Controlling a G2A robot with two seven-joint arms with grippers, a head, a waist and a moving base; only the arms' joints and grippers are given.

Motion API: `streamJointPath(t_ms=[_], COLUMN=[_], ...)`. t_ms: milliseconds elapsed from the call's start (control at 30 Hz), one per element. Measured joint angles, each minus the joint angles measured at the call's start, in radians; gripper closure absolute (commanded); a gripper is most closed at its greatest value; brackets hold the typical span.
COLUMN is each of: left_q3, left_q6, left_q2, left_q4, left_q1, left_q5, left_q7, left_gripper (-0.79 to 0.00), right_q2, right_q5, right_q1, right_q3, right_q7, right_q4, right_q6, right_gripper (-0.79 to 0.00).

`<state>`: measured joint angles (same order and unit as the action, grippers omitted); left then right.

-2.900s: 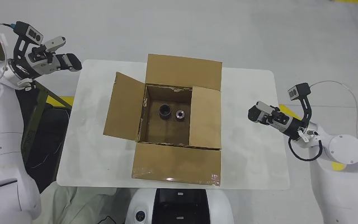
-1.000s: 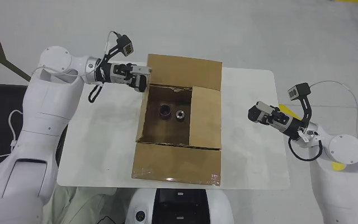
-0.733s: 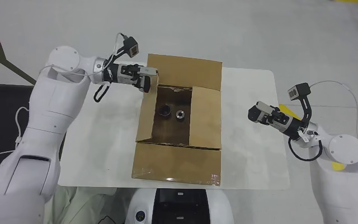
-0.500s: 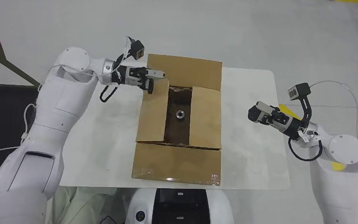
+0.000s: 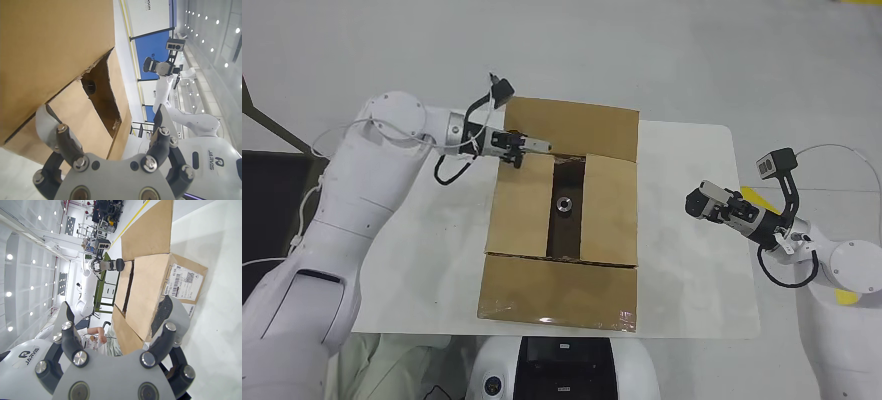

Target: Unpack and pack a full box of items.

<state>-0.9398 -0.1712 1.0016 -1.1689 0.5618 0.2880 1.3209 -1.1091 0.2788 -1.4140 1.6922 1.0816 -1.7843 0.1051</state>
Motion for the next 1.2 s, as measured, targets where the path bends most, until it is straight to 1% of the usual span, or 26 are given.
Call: streamJointPath(t_ms=[100, 267, 500, 633, 800, 1000, 1200], left_q3=[-0.011, -0.06, -0.132, -0.163, -0.172, -0.133, -0.069], left_q6=[0.001, 0.014, 0.026, 0.017, -0.005, -0.038, -0.095], left_q2=[-0.003, -0.013, -0.027, -0.03, -0.023, 0.002, 0.041], left_q4=[-0.018, -0.03, -0.006, 0.055, 0.157, 0.292, 0.422], left_q1=[0.008, 0.014, -0.002, -0.023, -0.059, -0.117, -0.155], left_q5=[-0.006, 0.04, 0.08, 0.104, 0.131, 0.13, 0.109], left_q7=[-0.011, -0.021, -0.027, -0.05, -0.088, -0.158, -0.269], left_gripper=[-0.785, -0.785, -0.785, -0.785, -0.785, -0.785, -0.785], right_q2=[0.0, 0.0, 0.0, 0.0, 0.0, 0.0, 0.0], right_q5=[0.0, 0.0, 0.0, 0.0, 0.0, 0.0, 0.0], right_q1=[0.0, 0.0, 0.0, 0.0, 0.0, 0.0, 0.0], right_q3=[0.0, 0.0, 0.0, 0.0, 0.0, 0.0, 0.0], right_q7=[0.0, 0.0, 0.0, 0.0, 0.0, 0.0, 0.0], right_q4=[0.0, 0.0, 0.0, 0.0, 0.0, 0.0, 0.0], right_q6=[0.0, 0.0, 0.0, 0.0, 0.0, 0.0, 0.0], right_gripper=[-0.785, -0.785, -0.785, -0.785, -0.785, -0.785, -0.785])
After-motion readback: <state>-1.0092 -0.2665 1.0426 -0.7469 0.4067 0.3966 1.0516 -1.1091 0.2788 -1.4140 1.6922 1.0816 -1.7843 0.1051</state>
